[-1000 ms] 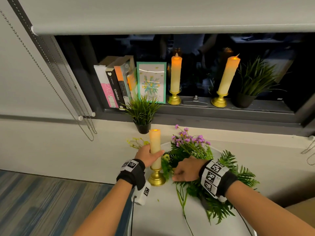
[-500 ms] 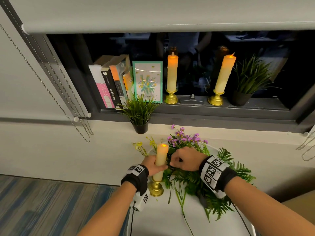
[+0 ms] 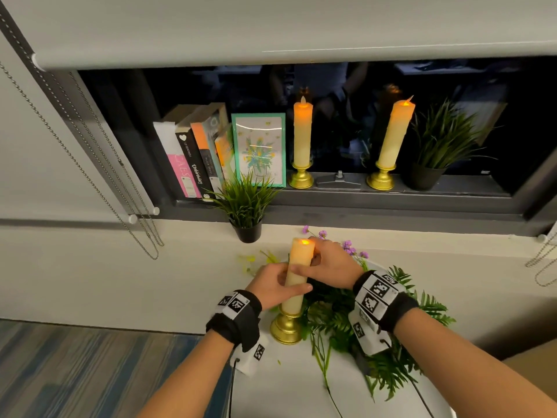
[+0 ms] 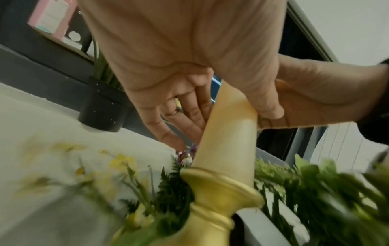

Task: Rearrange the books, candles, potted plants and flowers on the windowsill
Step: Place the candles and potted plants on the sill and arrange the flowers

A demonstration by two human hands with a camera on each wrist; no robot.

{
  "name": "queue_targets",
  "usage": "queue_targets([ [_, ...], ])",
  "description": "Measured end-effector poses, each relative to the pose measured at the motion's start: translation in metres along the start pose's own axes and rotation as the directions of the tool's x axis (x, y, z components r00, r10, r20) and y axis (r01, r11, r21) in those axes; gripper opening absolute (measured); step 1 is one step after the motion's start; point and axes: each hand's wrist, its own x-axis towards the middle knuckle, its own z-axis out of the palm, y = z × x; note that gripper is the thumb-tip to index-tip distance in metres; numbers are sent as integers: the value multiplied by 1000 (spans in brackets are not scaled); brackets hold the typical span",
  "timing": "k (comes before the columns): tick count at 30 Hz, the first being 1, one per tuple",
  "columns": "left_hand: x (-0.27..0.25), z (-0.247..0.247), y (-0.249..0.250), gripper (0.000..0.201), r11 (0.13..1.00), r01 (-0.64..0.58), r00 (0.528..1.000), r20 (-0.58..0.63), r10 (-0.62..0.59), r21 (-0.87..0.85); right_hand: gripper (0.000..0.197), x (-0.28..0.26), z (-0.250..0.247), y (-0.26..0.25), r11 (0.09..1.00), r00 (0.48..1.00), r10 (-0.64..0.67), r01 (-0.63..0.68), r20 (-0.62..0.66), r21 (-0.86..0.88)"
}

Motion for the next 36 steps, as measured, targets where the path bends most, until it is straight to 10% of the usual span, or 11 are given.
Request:
queue_targets([
  [10, 29, -34, 45, 21, 988, -156, 973, -173, 152, -7, 32, 15, -74, -14, 915, 838, 100, 134, -536, 380],
  [16, 58, -29, 34, 26, 994, -83, 949, -300, 101, 74, 39, 28, -117, -3, 989, 711, 7, 97, -703, 107],
  [36, 127, 37, 15, 29, 902, 27, 996, 63, -59, 431, 55, 85, -100, 51, 985, 913, 77, -131, -401, -109],
])
